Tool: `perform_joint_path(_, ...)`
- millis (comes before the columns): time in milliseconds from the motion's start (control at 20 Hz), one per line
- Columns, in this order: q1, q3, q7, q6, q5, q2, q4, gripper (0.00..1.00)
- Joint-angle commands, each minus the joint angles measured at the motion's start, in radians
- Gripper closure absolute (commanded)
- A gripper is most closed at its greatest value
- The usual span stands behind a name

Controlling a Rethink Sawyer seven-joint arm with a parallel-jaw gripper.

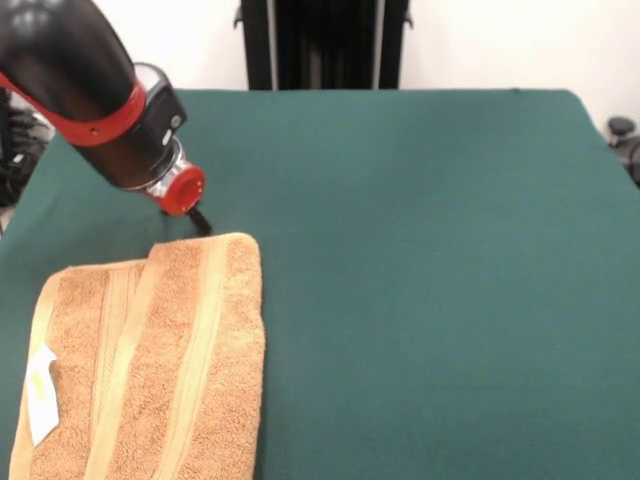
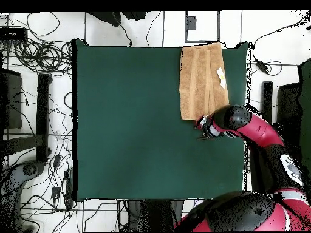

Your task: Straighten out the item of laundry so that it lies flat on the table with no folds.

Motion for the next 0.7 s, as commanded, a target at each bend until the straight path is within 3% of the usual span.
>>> perform_joint_path(50, 0.018, -0.039, -0.083, 0.009, -0.139, 0.036, -0.193, 0.0)
perform_joint_path(300, 0.012, -0.018, -0.122, 0.149, -0.171, 0.066, -0.315, 0.0)
perform_joint_path(700, 0.002, 0.004, -0.077, 0.141, -0.204, 0.07, -0.325, 0.0)
